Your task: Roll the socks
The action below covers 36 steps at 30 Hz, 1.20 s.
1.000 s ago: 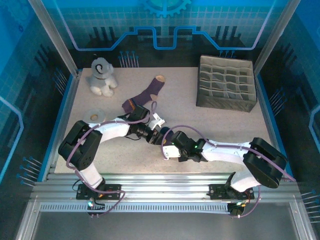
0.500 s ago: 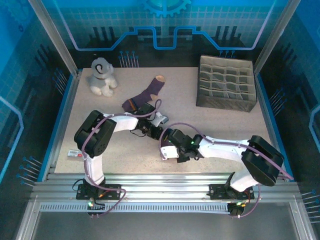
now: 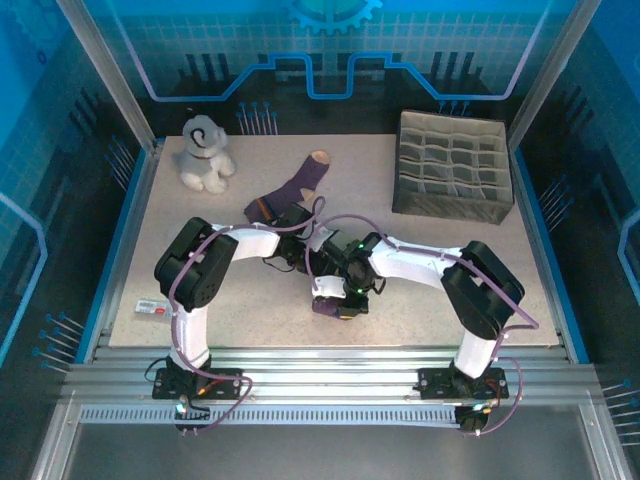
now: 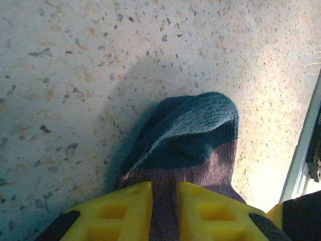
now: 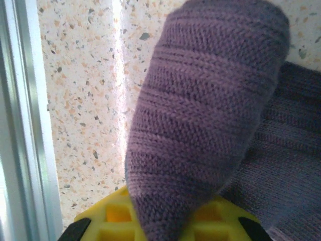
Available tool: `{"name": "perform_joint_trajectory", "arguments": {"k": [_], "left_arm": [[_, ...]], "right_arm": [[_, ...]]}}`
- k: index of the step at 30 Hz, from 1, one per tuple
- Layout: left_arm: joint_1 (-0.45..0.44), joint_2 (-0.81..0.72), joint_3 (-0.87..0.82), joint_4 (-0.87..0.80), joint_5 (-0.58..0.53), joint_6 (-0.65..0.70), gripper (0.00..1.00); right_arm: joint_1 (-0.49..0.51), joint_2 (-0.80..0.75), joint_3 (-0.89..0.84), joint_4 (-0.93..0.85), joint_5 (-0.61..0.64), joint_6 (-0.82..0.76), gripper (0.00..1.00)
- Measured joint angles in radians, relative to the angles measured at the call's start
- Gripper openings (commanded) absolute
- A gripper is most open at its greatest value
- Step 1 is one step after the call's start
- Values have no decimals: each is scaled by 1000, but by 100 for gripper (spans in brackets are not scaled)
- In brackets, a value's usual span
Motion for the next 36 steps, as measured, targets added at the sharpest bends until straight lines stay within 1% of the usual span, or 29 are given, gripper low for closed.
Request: {"name": "perform_joint_trajectory", "arguments": {"k": [8,12,15,20,23,29,32,36], "left_arm": [[20,-2,0,2,9,-3,24],[60,-18,-3,4,8,-3,26],[95,-56,-14,11,8,1,28],[140,-172,-87,45,9,36,30],[153,-264,-171,89,10,68,31],[155,-444,-379,241,21,104,33],[146,-523,-462,309,21,128,37],[82,-623,-531,377,-11,179,38]], "right_arm": [[-82,69,44,-62,-146,68,0],[-107,112,79,-104,-183,93,0],[-122,138,101,-132,-201,105,0],[-133,171,136,-171,-211,128,0],[-134,181,150,-187,-211,135,0],[-145,204,176,-217,-212,138,0],[-157,223,193,-238,-220,137,0],[-177,248,211,-266,-241,126,0]]}}
